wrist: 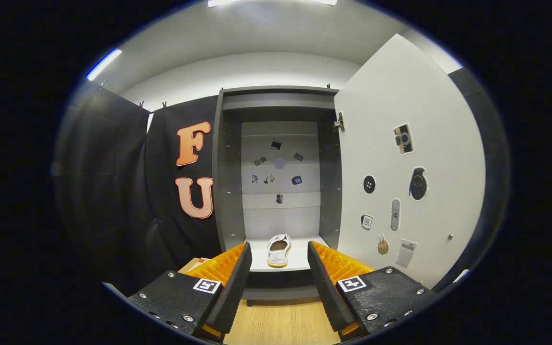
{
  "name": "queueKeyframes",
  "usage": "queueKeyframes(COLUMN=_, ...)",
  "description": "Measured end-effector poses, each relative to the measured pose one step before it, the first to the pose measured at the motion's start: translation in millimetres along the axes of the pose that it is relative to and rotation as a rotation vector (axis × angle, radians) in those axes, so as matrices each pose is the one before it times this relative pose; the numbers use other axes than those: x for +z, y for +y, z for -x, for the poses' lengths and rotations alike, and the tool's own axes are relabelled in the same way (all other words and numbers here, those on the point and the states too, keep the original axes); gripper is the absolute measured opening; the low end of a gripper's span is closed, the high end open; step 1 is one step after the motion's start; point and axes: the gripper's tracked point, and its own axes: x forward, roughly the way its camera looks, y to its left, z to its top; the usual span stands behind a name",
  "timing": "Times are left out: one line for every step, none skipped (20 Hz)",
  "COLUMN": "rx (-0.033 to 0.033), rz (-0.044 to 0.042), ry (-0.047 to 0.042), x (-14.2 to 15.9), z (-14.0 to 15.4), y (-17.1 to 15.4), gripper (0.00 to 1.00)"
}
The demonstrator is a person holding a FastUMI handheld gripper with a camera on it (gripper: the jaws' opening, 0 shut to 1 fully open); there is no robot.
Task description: Open the shoe cabinet door, grab the shoes and put them into the shoe cabinet, then close the shoe cabinet door.
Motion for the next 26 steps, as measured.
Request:
queueKeyframes(rx=-0.01584, rz=-0.00121, ry=-0.00553, x=1.18, z=9.33, y=-5.82, gripper=0.75)
queueKeyframes(rx=-0.01501, rz=0.00151, ry=-0.00371, x=1.80, z=8.34, y=-5.34, gripper=0.76)
queueKeyframes(rx=-0.01666, rz=0.00026, ry=0.00065, x=0.18, z=8.93, y=-7.25, gripper=0.76)
queueKeyframes(rx=-0.01260, rz=0.00186, ry=0.00108, x=0.03, z=7.03, y=-5.71, gripper=0.76)
queueKeyframes(rx=-0.01781, rz=-0.00072, ry=-0.00096, x=1.13, z=7.42, y=-7.45, gripper=0.77)
queueKeyframes(rx=-0.01480, rz=-0.00229, ry=0.00200, x=1.06, z=7.38, y=-7.70, gripper=0.77)
queueKeyframes(rx=-0.01420, rz=-0.00147, ry=0.00132, x=-0.11, z=7.56, y=-8.08, gripper=0.78)
queueKeyframes(rx=-0.01949, rz=-0.00036, ry=-0.00060, x=0.57, z=5.77, y=-9.67, gripper=0.78)
queueKeyframes(rx=-0.01954, rz=-0.00003, ry=0.00016, x=-0.19, z=5.33, y=-10.38, gripper=0.79)
queueKeyframes(rx=-0.02022, rz=0.00086, ry=0.00584, x=-2.38, z=4.25, y=-9.00, gripper=0.79)
queueKeyframes(rx=-0.01987, rz=-0.00044, ry=0.00032, x=-1.24, z=4.11, y=-10.46, gripper=0.79)
queueKeyframes(rx=-0.01846, rz=-0.00298, ry=0.00410, x=-0.34, z=3.74, y=-10.05, gripper=0.79)
queueKeyframes(rx=-0.01603, rz=-0.00740, ry=0.00238, x=0.76, z=4.36, y=-9.90, gripper=0.80)
queueKeyframes(rx=-0.01648, rz=-0.00497, ry=0.00261, x=-1.91, z=2.93, y=-9.19, gripper=0.80)
queueKeyframes(rx=-0.01981, rz=-0.00182, ry=0.00074, x=-0.56, z=1.28, y=-11.67, gripper=0.80)
queueKeyframes(rx=-0.02314, rz=0.00078, ry=0.00275, x=-1.66, z=0.77, y=-12.66, gripper=0.80)
queueKeyframes(rx=-0.02127, rz=0.00076, ry=0.00181, x=-0.81, z=1.33, y=-12.08, gripper=0.80)
queueKeyframes(rx=-0.02041, rz=0.00023, ry=0.00272, x=-1.63, z=0.43, y=-11.09, gripper=0.80)
queueKeyframes(rx=-0.02105, rz=-0.00112, ry=0.00368, x=-0.56, z=-0.23, y=-12.13, gripper=0.80)
queueKeyframes(rx=-0.01905, rz=-0.00154, ry=0.00426, x=-1.35, z=-1.33, y=-11.07, gripper=0.80)
queueKeyframes(rx=-0.01927, rz=-0.00278, ry=0.00312, x=-1.74, z=-2.81, y=-11.61, gripper=0.80)
queueKeyframes(rx=-0.01635, rz=-0.00305, ry=0.00758, x=-3.79, z=-3.83, y=-10.09, gripper=0.80)
queueKeyframes(rx=-0.01444, rz=-0.00247, ry=0.00292, x=-3.94, z=-2.57, y=-8.30, gripper=0.80)
queueKeyframes(rx=-0.01734, rz=-0.00086, ry=0.00224, x=-2.23, z=0.72, y=-5.58, gripper=0.80)
queueKeyframes(rx=-0.00738, rz=-0.00290, ry=0.00649, x=-0.70, z=-2.11, y=-6.29, gripper=0.80)
queueKeyframes(rx=-0.00650, rz=-0.00367, ry=0.00399, x=-0.48, z=-2.29, y=-4.61, gripper=0.80)
